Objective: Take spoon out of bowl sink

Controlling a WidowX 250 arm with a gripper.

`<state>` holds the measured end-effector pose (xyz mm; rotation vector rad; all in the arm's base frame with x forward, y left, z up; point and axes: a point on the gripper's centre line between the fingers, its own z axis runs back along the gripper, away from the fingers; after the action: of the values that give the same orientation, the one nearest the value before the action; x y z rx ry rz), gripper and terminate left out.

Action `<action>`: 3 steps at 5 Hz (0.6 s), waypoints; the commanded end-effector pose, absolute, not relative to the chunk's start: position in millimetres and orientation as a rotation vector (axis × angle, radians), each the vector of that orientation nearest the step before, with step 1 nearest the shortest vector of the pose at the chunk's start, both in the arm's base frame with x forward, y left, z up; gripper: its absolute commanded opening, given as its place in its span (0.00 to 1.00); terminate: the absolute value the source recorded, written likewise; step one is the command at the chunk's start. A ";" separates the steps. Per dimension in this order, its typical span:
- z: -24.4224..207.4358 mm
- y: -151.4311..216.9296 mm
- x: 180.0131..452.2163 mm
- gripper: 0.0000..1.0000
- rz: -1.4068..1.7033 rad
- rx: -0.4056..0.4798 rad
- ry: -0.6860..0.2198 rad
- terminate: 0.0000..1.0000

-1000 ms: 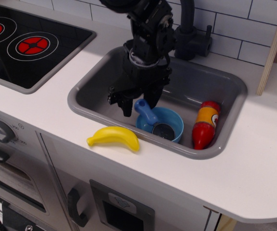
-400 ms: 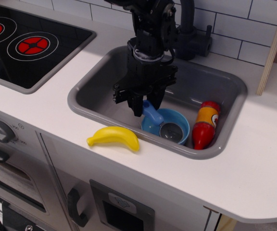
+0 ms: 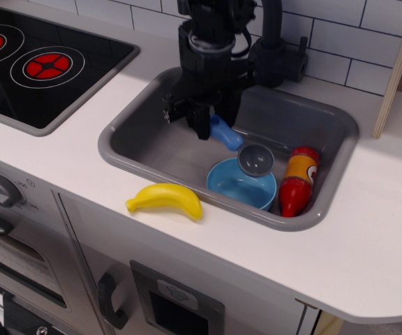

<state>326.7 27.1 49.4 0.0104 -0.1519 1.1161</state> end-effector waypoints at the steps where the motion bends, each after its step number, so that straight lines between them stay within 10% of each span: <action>1: 93.2 71.6 361.9 0.00 1.202 0.007 -0.277 0.00; 3: 50.8 81.5 379.4 0.00 1.214 0.124 -0.274 0.00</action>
<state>375.0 83.3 29.1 0.1526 -0.2124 1.2138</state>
